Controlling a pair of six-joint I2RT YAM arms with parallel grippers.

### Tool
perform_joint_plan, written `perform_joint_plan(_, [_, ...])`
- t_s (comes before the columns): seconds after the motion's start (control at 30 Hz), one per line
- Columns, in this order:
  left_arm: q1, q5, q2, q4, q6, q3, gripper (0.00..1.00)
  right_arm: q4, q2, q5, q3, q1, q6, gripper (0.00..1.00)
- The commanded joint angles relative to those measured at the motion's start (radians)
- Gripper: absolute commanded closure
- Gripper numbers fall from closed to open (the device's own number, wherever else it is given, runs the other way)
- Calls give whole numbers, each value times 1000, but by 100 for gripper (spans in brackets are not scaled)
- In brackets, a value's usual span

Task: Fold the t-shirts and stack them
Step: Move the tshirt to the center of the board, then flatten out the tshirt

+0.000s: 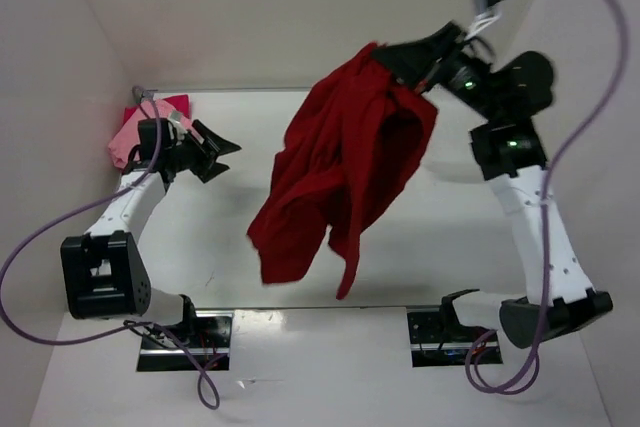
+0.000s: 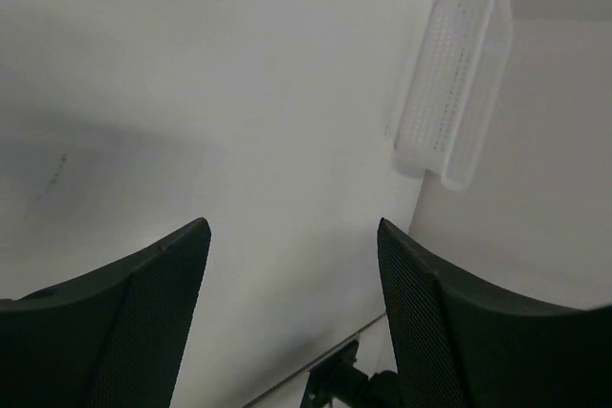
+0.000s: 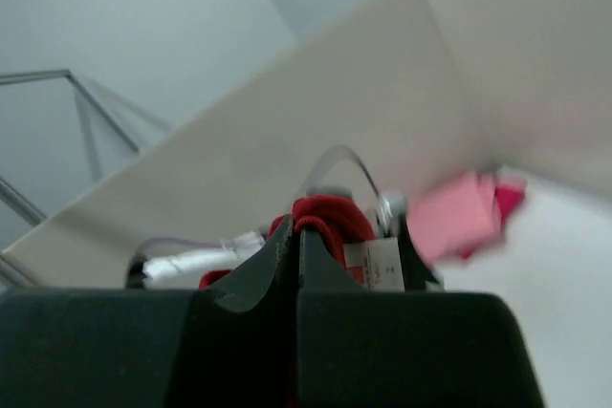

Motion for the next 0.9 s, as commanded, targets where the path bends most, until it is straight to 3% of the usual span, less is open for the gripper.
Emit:
perform_joint_plan(0.0, [54,-15,-82,-33,64,15,22,112,89,-12,-323,24,-17,97])
perform_joint_plan(0.03, [64,-26,-96,-63,82,15,22,122,106,31,-389,24,-37,76])
perform_joint_plan(0.1, [64,-72,-96,-88,136,26,22,-4,162,101,-477,11,-122,56])
perform_joint_plan(0.17, [39,-100,-107,-109,180,26,22,-105,230,181,-477,11,-167,45])
perform_joint_plan(0.27, [-9,-161,-98,-168,249,35,22,-223,195,314,-517,20,-178,38])
perform_joint_plan(0.33, [-35,-195,-87,-208,278,35,22,-280,131,388,-570,47,-189,38])
perform_joint_plan(0.37, [-54,-206,-87,-221,292,35,22,-303,115,439,-594,47,-178,43])
perform_joint_plan(0.43, [-123,-242,-78,-258,315,23,22,-344,88,439,-652,75,-144,61])
perform_joint_plan(0.5, [-194,-276,-69,-289,325,-8,22,-366,60,428,-742,113,-126,86])
perform_joint_plan(0.57, [-231,-319,-56,-298,325,-54,17,-375,29,441,-831,216,-95,86])
perform_joint_plan(0.7, [-301,-273,34,-249,306,-120,15,-352,11,502,-943,354,-44,50])
perform_joint_plan(0.77, [-350,-234,72,-220,296,-120,15,-329,46,480,-954,354,-44,49])
perform_joint_plan(0.87, [-383,-195,164,-170,274,-120,23,-329,141,467,-902,383,-54,51])
